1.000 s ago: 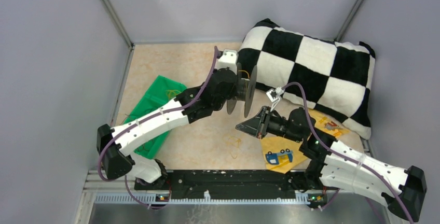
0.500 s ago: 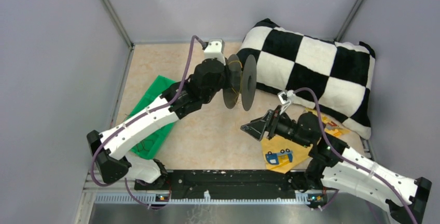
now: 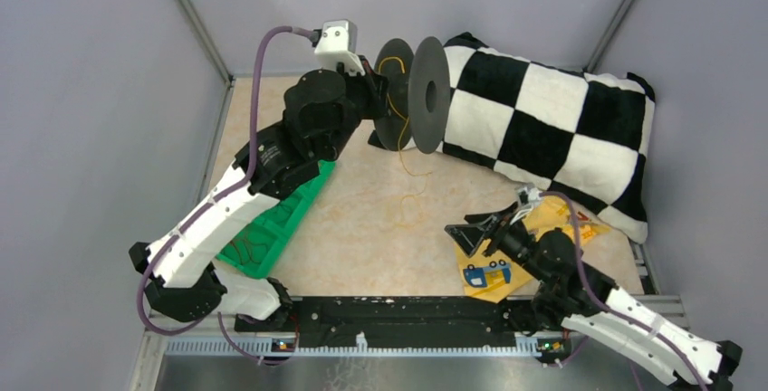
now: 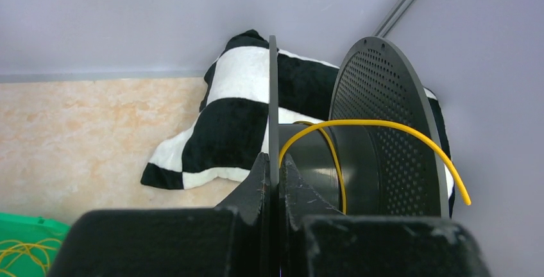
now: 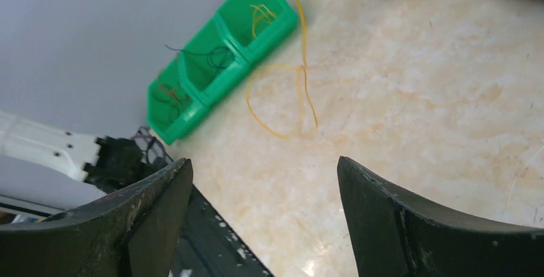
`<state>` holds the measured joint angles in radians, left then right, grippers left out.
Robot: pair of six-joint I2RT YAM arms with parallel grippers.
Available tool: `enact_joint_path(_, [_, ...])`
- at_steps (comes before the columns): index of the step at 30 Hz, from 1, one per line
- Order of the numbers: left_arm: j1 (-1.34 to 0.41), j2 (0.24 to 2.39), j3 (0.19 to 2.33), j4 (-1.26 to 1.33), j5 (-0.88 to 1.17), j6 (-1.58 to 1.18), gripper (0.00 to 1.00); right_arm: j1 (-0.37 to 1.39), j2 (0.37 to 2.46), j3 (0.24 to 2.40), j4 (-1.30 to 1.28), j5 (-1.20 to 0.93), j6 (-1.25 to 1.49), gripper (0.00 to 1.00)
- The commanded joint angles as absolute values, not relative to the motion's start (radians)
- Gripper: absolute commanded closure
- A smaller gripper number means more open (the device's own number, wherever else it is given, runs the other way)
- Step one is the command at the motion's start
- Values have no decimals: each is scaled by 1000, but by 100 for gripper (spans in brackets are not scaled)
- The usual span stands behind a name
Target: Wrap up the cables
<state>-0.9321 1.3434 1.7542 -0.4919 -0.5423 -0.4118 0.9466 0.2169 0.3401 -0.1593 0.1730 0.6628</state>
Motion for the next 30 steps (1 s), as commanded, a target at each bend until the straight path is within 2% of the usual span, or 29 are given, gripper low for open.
enact_joint_path(1, [-933,1305,1828,-439,-542,-395,100,955,214,128,198,135,628,19])
enact_joint_path(3, [-932,1299,1853,-446,-544,-390,100,954,262,58,350,129,633,20])
enact_joint_path(6, [-933,1283,1874,-442,-532,-388,100,954,361,31,447,198,681,18])
enact_joint_path(10, [-933,1260,1866,-435,-530,-394,100,954,506,23,576,263,748,15])
enact_joint_path(19, [-933,1262,1900,-432,-499,-402,100,956,793,86,772,340,748,18])
enact_joint_path(25, [-933,1280,1950,-432,-442,-407,100,956,959,158,895,243,582,22])
enact_joint_path(30, [-933,1286,1986,-441,-420,-411,100,956,1142,152,1178,105,465,24])
